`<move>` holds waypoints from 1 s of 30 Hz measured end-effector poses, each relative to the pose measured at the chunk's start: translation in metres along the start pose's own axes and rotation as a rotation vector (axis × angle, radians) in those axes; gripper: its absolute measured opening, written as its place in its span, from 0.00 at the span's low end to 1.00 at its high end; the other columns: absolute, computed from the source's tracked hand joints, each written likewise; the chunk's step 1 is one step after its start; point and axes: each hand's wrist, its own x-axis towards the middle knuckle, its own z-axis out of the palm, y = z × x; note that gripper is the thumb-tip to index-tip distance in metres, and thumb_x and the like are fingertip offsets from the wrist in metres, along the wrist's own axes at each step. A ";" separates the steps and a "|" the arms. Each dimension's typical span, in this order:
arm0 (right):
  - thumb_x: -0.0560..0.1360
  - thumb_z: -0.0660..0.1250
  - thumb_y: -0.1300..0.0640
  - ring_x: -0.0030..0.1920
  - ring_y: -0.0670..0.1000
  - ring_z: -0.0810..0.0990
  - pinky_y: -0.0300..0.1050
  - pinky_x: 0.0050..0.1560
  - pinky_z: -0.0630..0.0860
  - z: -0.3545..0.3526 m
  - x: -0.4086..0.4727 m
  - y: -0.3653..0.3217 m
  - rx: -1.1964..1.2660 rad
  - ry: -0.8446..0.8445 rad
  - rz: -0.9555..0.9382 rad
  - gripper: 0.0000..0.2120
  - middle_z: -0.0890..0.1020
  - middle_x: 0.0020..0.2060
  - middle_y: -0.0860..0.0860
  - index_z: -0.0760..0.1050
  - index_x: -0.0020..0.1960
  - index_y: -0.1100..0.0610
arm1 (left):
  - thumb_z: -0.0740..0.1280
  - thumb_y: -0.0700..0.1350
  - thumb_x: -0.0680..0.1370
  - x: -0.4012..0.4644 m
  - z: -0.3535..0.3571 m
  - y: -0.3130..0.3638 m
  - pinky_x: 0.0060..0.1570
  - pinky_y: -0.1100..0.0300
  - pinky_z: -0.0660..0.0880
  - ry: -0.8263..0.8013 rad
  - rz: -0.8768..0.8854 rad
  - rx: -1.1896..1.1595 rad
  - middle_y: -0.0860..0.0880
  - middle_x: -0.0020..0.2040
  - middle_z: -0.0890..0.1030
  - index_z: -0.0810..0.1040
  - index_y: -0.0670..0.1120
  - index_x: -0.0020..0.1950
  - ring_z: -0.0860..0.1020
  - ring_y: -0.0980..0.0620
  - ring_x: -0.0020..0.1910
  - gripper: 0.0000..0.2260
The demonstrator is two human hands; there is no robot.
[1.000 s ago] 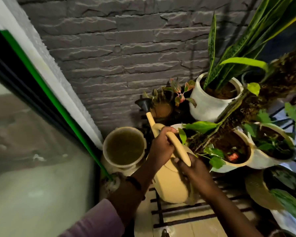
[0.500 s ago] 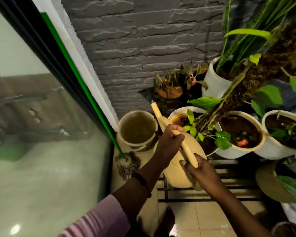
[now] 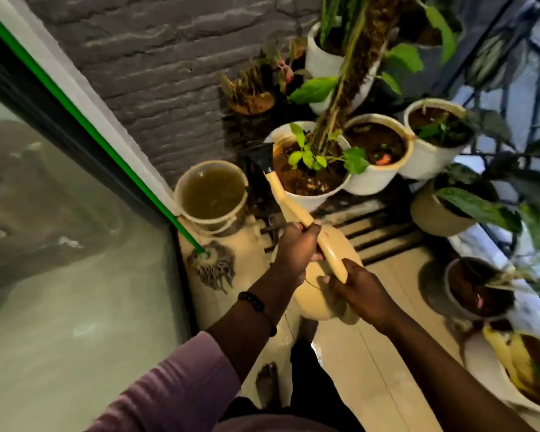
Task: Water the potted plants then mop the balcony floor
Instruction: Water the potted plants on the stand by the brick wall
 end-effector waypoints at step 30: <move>0.73 0.67 0.47 0.51 0.56 0.77 0.47 0.45 0.72 0.035 -0.478 0.376 -0.031 0.464 0.636 0.18 0.78 0.52 0.56 0.72 0.59 0.55 | 0.65 0.46 0.82 -0.345 0.296 -0.385 0.41 0.50 0.81 -0.569 -0.412 0.825 0.42 0.47 0.80 0.73 0.38 0.69 0.80 0.46 0.44 0.18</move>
